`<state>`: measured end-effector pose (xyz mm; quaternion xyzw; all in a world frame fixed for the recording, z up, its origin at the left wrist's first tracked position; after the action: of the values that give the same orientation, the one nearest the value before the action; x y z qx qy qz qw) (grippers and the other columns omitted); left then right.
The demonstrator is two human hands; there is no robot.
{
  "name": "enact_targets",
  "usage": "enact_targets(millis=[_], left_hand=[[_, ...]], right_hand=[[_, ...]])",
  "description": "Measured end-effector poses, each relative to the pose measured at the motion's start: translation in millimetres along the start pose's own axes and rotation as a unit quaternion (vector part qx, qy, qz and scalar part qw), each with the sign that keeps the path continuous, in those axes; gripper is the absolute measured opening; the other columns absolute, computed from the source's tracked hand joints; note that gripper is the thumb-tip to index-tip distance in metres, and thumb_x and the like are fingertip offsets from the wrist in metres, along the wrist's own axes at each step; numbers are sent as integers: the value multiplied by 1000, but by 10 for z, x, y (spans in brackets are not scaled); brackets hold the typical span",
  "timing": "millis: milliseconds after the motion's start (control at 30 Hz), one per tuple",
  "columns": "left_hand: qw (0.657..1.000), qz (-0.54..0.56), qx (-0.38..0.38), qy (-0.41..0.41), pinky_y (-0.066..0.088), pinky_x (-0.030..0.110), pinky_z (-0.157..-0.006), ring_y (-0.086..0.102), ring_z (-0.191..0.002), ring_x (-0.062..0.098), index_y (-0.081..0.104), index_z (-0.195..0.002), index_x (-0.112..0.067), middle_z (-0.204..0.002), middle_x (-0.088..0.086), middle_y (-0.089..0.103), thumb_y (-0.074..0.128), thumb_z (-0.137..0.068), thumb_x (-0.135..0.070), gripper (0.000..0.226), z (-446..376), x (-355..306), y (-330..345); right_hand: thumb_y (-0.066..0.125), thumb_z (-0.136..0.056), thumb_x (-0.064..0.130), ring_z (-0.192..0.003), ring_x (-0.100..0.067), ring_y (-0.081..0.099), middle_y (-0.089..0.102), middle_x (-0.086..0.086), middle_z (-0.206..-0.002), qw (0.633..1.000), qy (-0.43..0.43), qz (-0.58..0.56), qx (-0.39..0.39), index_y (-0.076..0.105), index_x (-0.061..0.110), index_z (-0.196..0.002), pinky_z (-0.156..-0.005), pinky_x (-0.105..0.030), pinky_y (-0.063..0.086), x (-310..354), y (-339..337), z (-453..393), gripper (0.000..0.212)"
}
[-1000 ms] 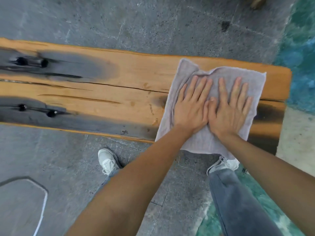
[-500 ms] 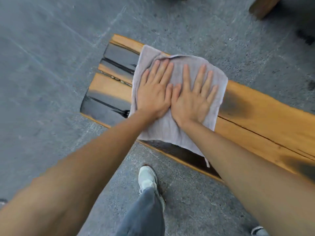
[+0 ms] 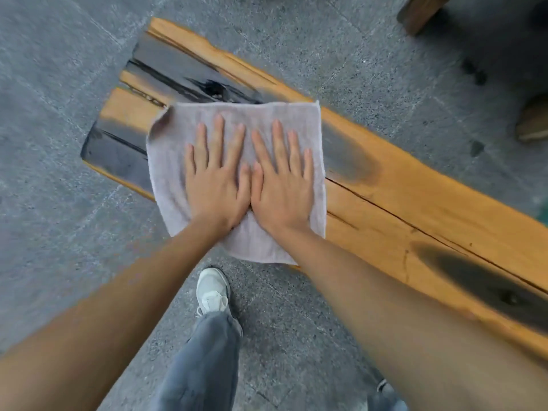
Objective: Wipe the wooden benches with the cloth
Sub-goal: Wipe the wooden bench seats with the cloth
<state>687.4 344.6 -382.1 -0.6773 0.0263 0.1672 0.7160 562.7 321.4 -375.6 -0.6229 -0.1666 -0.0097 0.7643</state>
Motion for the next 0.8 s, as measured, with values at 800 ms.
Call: enact_targets(millis=[800], left_hand=[[956,39,122,265,4,52,-124,7,-155,34,30,-155,-38,-167,-1,21,22,-102,-49,55,1119,-5061,1349]], right_hand=[[26,-104,50,-153,-23,18,10,5,-170,922,384,-10,-57,11,48,-157,-126,-47,8,-4760,-1039,1971,55]])
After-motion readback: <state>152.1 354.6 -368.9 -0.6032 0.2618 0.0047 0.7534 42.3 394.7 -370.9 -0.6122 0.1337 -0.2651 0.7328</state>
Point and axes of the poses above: each hand's wrist, its own z-axis away from the middle knuckle, its own y-axis out of the palm, x = y × z, the point moved 2 cm from there along -z, towards the middle knuckle
